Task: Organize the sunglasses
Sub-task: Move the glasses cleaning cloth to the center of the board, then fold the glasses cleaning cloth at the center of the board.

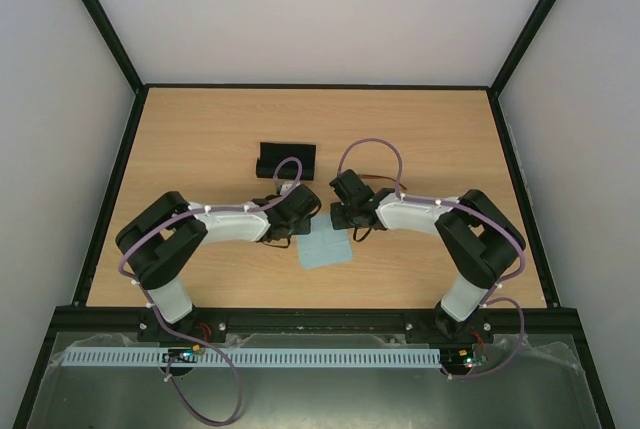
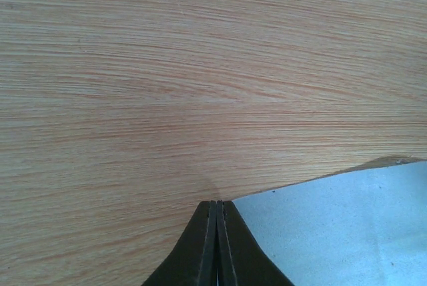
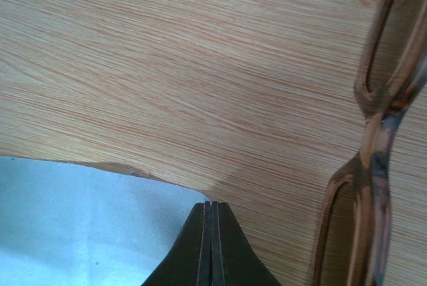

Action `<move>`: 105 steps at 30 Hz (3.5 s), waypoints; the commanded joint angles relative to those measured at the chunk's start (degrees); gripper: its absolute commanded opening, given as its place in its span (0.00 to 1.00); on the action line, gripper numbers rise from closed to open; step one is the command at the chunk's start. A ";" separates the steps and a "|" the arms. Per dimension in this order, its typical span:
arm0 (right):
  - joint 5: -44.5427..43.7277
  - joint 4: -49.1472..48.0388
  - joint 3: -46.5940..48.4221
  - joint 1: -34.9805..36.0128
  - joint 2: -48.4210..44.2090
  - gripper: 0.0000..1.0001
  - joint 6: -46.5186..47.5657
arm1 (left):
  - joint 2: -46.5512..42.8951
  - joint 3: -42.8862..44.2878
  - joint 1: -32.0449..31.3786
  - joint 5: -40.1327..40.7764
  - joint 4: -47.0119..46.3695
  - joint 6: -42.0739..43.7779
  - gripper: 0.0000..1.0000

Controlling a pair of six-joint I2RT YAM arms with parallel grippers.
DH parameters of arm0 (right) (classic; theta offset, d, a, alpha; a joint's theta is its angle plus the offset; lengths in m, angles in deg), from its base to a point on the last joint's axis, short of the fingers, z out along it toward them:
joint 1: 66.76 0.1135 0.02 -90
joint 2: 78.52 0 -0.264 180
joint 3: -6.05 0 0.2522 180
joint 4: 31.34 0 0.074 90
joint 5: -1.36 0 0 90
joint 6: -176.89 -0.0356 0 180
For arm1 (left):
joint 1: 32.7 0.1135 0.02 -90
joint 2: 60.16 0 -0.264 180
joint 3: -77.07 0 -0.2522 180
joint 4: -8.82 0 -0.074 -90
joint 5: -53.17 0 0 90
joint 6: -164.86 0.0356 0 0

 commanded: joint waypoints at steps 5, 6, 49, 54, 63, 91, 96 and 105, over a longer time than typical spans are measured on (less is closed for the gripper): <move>0.31 0.45 1.09 -0.32 -2.18 0.01 -0.23 | 1.48 0.23 -0.38 -1.05 4.42 0.52 0.02; 0.27 0.61 1.38 -0.35 -2.12 0.01 -0.23 | 1.41 0.42 -0.34 -0.93 4.53 0.67 0.02; 1.97 1.53 8.67 -5.24 1.06 0.01 2.63 | 1.59 11.21 8.45 -2.61 4.96 12.79 0.02; 3.71 0.22 6.69 -5.24 -0.68 0.01 3.54 | 0.27 9.14 8.45 -4.47 4.00 13.12 0.02; 3.35 0.30 4.75 -5.24 -4.25 0.01 4.41 | -3.60 5.69 7.85 -5.69 3.16 12.85 0.02; 7.11 0.24 -1.00 -5.07 -11.56 0.01 3.93 | -11.89 1.52 3.15 -5.02 6.35 10.60 0.02; 7.22 0.15 -2.28 -4.74 -12.87 0.01 3.49 | -13.05 0.72 2.53 -4.91 6.86 9.86 0.02; 6.90 0.50 -3.95 -3.98 -15.10 0.01 2.85 | -14.20 -0.17 0.55 -4.70 7.56 8.63 0.02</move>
